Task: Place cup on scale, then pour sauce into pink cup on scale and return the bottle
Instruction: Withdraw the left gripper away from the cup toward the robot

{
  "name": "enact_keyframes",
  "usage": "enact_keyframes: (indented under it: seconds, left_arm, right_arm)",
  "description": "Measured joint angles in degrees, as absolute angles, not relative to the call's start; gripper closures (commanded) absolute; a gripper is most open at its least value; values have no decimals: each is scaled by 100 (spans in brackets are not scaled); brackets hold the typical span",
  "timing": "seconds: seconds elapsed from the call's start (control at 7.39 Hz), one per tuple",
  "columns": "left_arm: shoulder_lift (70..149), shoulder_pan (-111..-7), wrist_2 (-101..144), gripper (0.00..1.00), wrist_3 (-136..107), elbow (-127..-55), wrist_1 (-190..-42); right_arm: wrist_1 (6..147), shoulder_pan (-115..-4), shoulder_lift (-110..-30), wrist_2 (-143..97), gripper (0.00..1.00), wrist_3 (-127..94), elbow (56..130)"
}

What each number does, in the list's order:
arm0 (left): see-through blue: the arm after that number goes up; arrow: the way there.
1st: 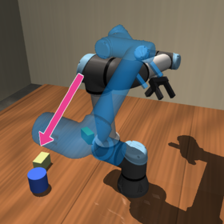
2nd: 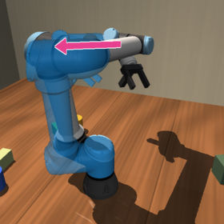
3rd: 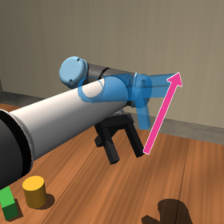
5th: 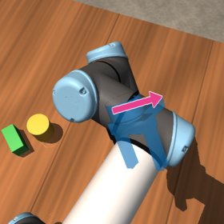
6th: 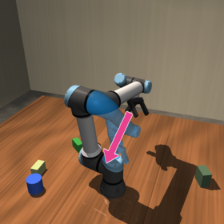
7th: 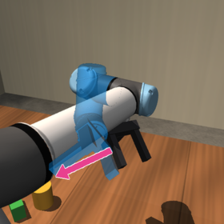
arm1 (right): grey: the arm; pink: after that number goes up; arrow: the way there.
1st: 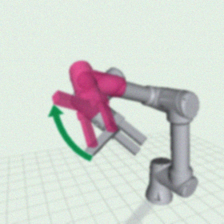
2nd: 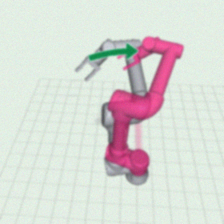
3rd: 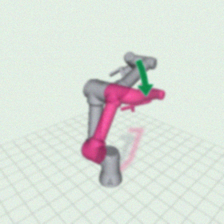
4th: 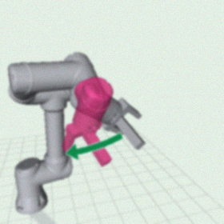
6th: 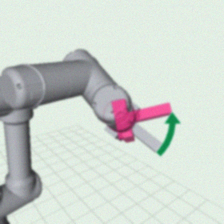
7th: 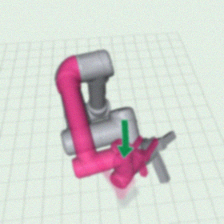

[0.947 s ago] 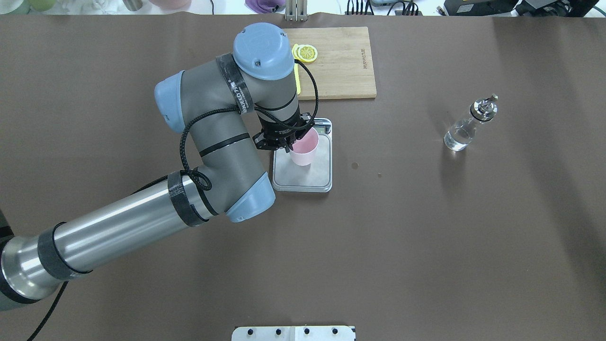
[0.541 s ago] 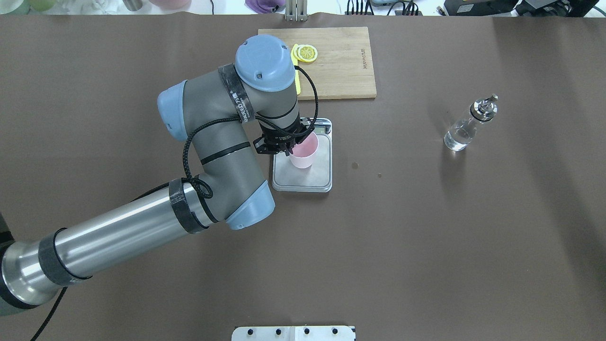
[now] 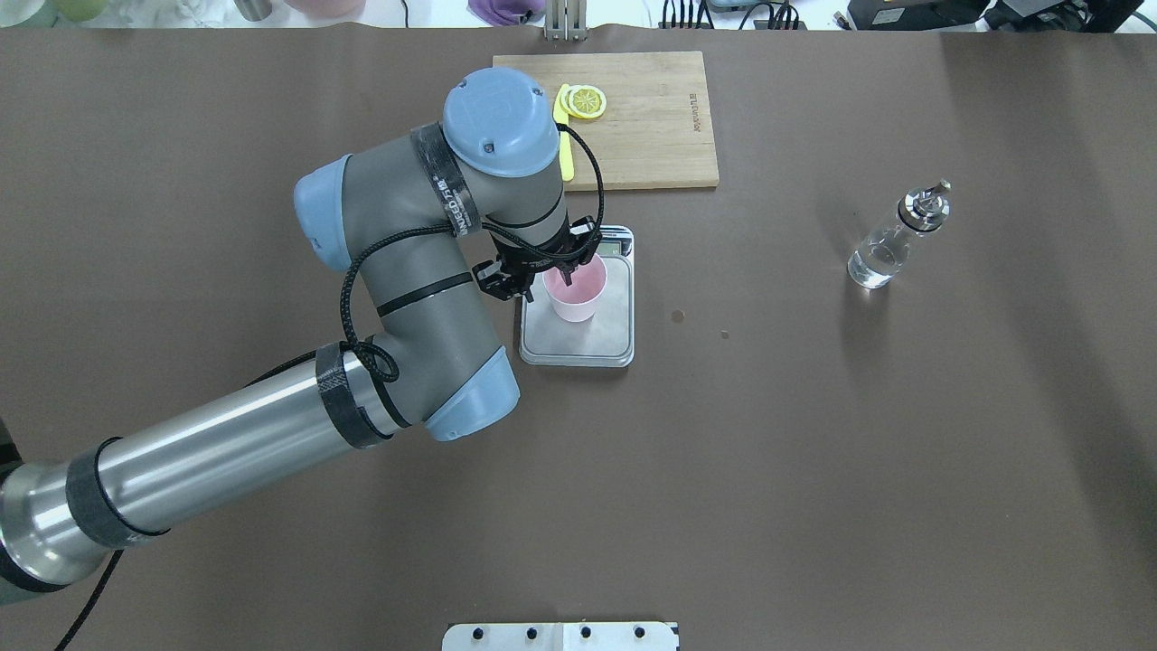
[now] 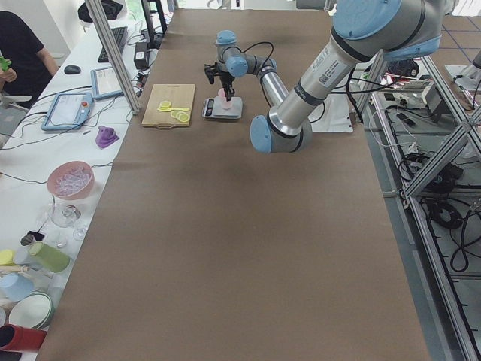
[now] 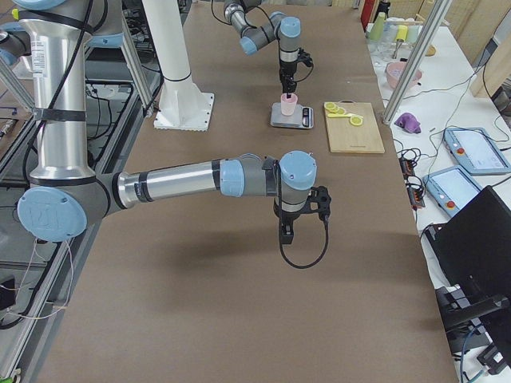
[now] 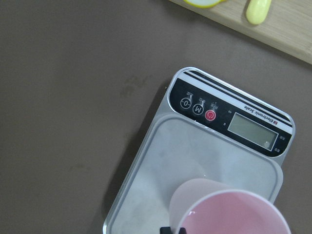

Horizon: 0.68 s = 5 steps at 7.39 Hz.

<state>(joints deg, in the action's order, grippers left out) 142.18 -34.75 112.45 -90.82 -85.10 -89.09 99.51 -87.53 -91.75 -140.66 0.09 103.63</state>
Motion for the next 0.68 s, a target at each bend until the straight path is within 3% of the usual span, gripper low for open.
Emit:
enact_keyframes:
  seconds: [0.68]
  left_arm:
    - [13769,-4190,11567,1,-8186,-10125,-7471]
  right_arm:
    - [9966,-8746,-9178,-14051,0,-1,10595]
